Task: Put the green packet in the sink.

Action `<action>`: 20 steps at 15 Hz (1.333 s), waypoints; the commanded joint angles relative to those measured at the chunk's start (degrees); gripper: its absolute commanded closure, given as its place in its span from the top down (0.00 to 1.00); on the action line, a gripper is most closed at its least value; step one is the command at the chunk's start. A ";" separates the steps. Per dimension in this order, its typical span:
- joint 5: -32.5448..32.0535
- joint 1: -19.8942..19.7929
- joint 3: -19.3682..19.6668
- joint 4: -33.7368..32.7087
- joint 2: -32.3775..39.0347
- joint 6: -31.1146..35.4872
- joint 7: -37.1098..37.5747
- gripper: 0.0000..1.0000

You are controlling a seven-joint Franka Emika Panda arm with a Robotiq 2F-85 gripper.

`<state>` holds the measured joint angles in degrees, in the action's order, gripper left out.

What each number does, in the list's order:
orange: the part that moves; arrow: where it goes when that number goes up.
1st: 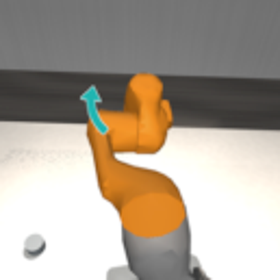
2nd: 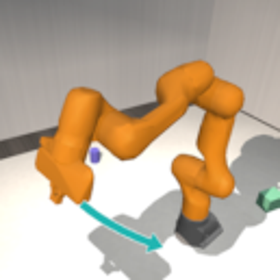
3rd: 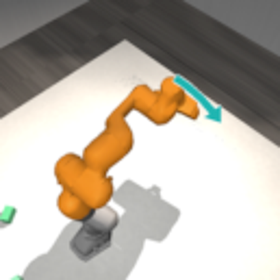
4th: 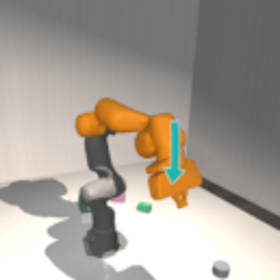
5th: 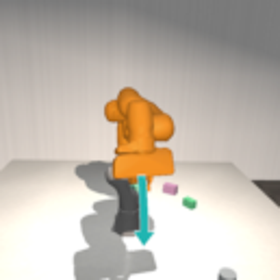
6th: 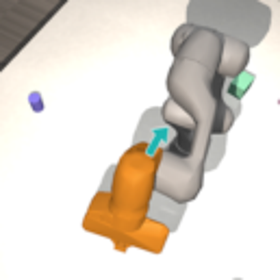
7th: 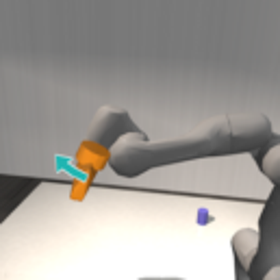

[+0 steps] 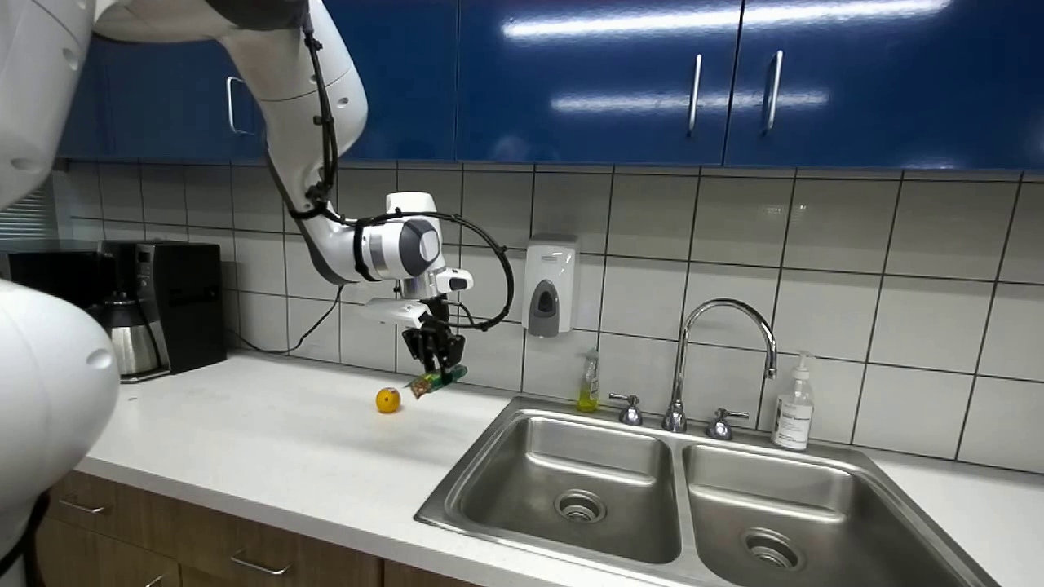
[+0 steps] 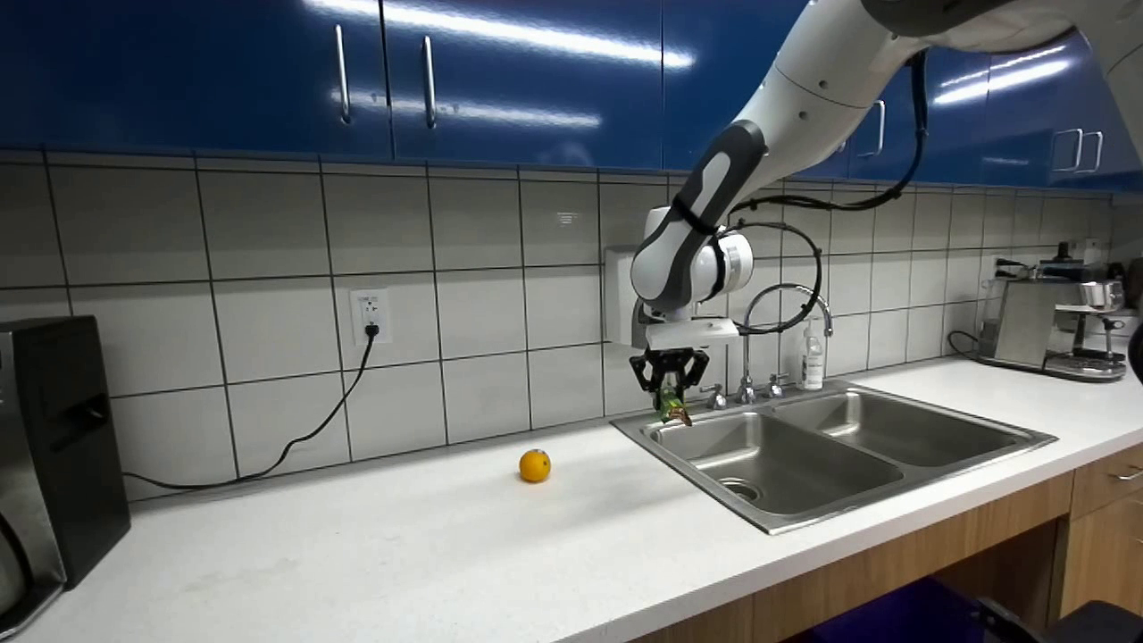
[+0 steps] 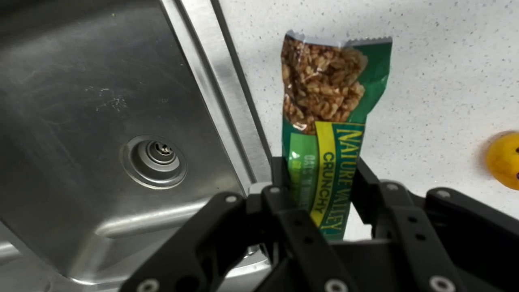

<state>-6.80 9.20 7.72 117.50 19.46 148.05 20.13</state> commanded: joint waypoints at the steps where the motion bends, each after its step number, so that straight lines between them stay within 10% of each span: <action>1: -0.54 -1.92 0.27 2.58 -2.15 -0.67 1.57 0.15; 20: -0.09 -9.44 6.89 1.66 2.00 2.50 3.69 0.15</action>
<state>-6.78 0.63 14.33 120.17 20.63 149.83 22.38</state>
